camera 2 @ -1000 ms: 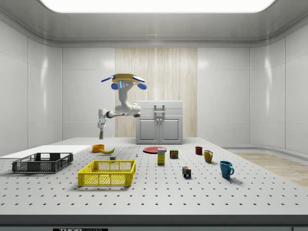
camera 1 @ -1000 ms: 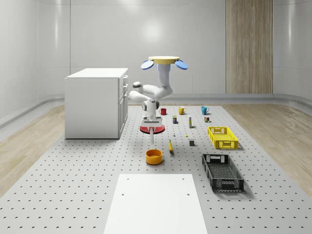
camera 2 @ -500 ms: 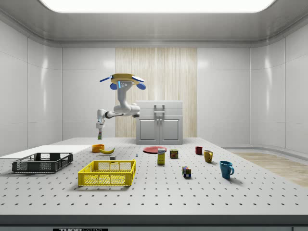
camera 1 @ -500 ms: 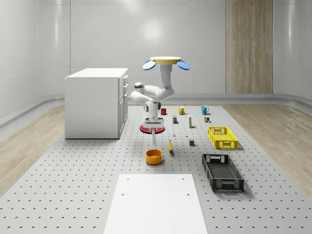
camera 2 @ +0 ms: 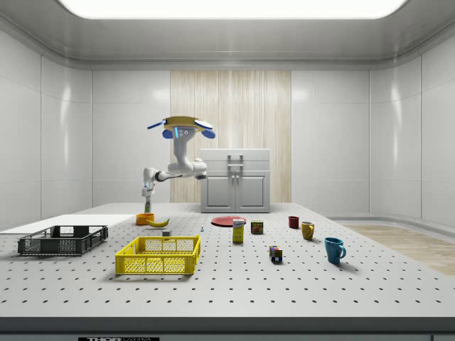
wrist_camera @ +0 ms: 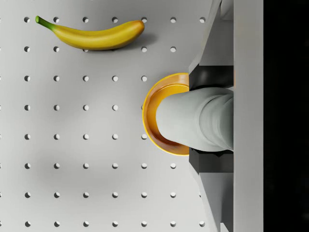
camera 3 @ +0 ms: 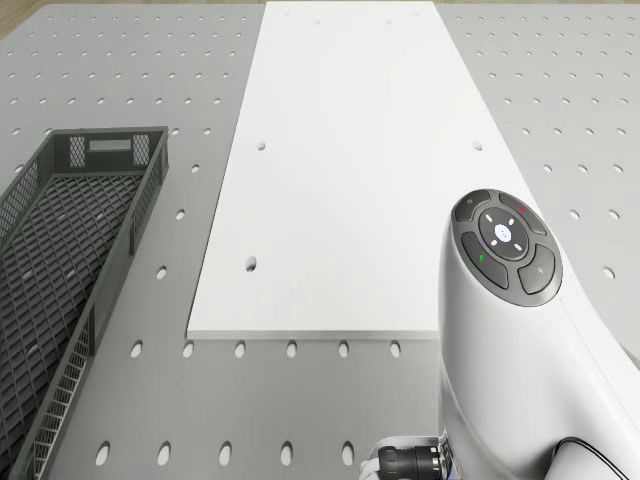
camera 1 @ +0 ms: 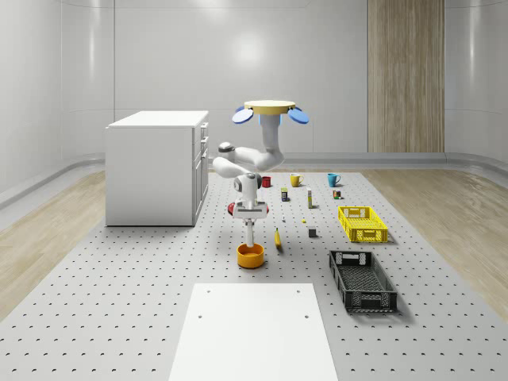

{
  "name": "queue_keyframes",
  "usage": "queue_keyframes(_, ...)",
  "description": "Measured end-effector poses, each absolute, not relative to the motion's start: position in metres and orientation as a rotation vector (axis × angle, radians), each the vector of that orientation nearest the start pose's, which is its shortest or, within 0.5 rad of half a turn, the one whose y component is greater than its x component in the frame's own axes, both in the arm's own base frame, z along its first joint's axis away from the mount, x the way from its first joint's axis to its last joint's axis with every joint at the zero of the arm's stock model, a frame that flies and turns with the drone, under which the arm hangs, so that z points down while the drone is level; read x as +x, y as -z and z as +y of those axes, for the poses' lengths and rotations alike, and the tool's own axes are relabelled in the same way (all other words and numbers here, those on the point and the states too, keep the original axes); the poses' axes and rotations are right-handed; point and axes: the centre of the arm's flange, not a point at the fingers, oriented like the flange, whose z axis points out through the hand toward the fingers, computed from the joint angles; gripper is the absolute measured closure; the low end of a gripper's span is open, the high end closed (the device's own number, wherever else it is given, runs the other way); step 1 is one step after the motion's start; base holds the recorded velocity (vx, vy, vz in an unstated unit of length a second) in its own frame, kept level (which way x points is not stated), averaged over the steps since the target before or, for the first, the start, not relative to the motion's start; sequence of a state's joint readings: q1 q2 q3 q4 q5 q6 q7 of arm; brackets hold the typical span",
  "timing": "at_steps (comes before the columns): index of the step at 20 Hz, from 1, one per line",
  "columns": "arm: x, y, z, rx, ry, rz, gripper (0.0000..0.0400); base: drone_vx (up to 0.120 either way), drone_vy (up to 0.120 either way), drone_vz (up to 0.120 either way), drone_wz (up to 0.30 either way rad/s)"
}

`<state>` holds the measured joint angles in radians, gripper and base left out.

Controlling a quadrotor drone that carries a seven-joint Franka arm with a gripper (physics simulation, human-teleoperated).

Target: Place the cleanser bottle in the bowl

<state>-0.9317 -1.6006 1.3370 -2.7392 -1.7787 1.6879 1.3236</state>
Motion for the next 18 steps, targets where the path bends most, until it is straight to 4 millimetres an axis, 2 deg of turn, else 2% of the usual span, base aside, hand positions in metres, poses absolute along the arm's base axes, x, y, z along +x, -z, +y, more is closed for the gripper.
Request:
queue_keyframes(6,0.318,-0.512,0.132,-0.003,-0.785,0.002,0.0245,0.0,0.0,-0.12,0.0)
queue_keyframes(10,0.318,-0.515,0.132,-0.003,-0.785,0.002,0.0245,0.0,0.0,-0.01,0.0)
queue_keyframes(18,0.318,-0.539,0.132,-0.003,-0.785,0.002,0.0245,0.0,0.0,0.0,0.0)
